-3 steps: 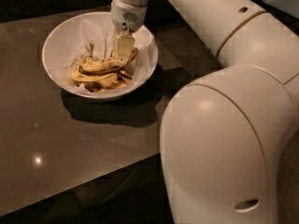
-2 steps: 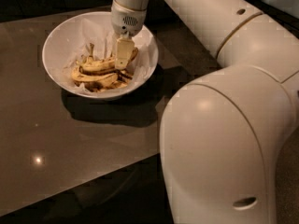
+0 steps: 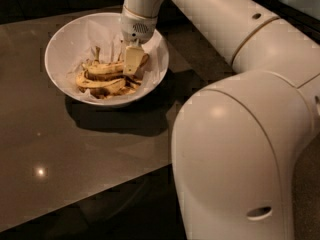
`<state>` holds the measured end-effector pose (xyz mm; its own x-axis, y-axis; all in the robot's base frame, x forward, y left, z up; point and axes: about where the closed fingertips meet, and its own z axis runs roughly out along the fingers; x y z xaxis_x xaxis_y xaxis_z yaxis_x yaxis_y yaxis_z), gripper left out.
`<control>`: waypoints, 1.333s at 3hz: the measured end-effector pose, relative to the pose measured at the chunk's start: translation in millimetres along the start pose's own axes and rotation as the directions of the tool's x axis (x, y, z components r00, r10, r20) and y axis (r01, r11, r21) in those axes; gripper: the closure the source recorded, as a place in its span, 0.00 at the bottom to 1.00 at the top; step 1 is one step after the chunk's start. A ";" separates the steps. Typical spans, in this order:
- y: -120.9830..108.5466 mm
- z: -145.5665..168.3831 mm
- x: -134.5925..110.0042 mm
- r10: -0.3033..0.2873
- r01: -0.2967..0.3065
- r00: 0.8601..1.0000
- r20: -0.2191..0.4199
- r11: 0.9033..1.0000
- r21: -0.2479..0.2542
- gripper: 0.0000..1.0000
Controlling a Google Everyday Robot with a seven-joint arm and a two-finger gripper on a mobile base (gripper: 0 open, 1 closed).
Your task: Pick banana from white bowl
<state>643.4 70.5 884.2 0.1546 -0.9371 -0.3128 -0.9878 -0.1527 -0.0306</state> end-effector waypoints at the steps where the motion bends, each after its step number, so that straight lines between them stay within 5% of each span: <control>1: -0.3 0.2 -0.2 0.000 0.000 1.000 0.001 1.000 0.001 0.93; 4: -4.4 -17.2 -6.5 -0.042 0.039 0.998 0.043 0.998 0.055 1.00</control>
Offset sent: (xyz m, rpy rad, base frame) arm 0.0003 0.0003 -0.0001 0.0007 -0.0008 -0.0002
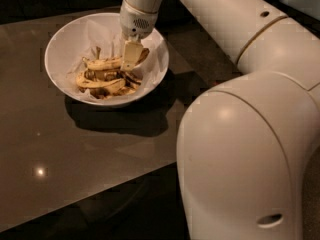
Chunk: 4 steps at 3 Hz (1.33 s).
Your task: Pick banana from white bowl
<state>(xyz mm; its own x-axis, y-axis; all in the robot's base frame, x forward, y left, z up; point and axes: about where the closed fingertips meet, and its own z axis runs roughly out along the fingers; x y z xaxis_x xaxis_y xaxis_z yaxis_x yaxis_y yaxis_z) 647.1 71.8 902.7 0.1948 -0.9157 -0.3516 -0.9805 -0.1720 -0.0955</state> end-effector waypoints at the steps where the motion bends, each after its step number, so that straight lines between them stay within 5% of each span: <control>1: 11.7 -24.6 -3.3 -0.067 0.062 0.996 0.066 0.996 0.066 1.00; 4: 25.1 -43.4 -16.8 -0.087 0.083 0.995 0.053 0.993 0.082 1.00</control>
Offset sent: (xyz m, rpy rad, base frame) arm -0.0104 -0.0066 0.0194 0.0643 -0.0581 0.0369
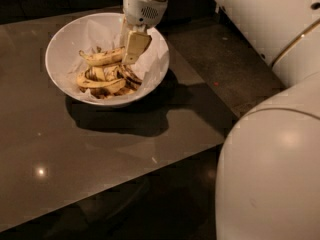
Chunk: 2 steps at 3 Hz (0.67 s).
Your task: Pick banana from white bowl
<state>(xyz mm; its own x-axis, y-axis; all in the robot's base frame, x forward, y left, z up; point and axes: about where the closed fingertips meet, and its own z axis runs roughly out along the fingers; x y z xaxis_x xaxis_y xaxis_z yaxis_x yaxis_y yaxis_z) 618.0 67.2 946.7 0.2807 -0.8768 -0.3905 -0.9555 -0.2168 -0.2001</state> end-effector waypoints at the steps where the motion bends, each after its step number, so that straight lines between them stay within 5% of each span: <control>1: 36.5 -18.7 -12.9 -0.001 0.000 0.999 0.047 1.000 0.017 1.00; 2: 36.5 -18.9 -13.1 -0.001 0.000 0.999 0.047 1.000 0.017 1.00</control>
Offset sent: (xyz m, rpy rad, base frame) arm -0.0295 -0.0021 0.0188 0.0501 -0.0130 0.0032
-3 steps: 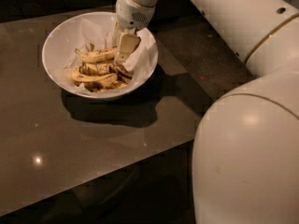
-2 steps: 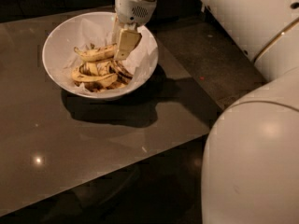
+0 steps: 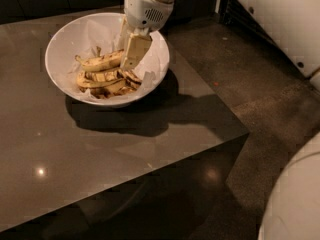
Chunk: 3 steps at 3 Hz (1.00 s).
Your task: Pick banana from white bowl
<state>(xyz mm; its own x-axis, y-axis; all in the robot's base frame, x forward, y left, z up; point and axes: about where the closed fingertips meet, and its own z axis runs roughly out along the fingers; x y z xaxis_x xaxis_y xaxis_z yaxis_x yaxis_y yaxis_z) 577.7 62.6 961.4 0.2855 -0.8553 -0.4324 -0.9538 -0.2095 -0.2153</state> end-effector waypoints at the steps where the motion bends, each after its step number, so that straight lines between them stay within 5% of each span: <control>1: 11.4 -12.5 -4.5 0.008 -0.008 1.000 0.016 1.000 0.009 1.00; 3: 95.2 -54.3 -29.3 0.117 -0.122 0.991 0.062 0.989 0.087 1.00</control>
Offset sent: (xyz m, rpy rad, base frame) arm -0.1353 -0.0277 0.0432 0.1117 0.0038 -0.1570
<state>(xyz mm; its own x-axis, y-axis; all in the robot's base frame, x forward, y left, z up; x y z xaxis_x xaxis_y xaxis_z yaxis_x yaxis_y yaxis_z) 473.5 42.0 1001.1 0.1773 -0.8428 -0.5082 -0.9697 -0.0616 -0.2363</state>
